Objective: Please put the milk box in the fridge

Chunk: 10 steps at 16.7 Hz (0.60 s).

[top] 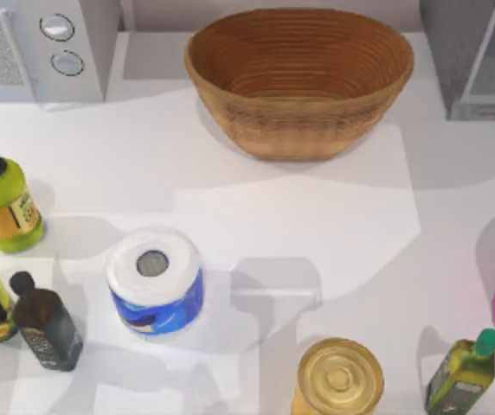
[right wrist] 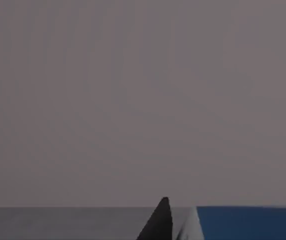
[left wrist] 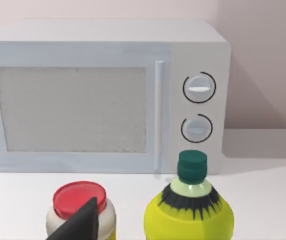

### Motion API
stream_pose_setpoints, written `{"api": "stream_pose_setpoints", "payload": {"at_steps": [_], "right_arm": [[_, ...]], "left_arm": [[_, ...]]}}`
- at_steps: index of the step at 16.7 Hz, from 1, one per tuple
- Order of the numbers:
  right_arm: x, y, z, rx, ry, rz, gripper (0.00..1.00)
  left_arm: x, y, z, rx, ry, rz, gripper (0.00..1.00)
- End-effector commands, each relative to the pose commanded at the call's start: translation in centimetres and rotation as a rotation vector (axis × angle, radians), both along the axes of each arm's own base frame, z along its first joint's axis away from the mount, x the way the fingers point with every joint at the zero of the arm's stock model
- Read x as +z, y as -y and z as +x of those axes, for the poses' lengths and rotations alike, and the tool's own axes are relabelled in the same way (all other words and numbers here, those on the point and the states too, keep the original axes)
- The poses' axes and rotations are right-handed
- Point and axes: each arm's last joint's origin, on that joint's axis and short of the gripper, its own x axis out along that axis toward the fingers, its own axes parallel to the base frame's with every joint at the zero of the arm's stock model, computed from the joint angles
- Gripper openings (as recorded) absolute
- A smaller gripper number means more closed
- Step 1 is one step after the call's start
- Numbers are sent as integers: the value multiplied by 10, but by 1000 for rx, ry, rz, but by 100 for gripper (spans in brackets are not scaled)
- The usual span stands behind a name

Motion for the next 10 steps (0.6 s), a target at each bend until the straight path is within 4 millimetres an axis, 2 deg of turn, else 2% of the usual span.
{"api": "stream_pose_setpoints", "payload": {"at_steps": [1, 10], "right_arm": [[0, 0, 0, 0, 0, 0, 0], [0, 0, 0, 0, 0, 0, 68]], "left_arm": [[0, 0, 0, 0, 0, 0, 100], [0, 0, 0, 0, 0, 0, 100]]}}
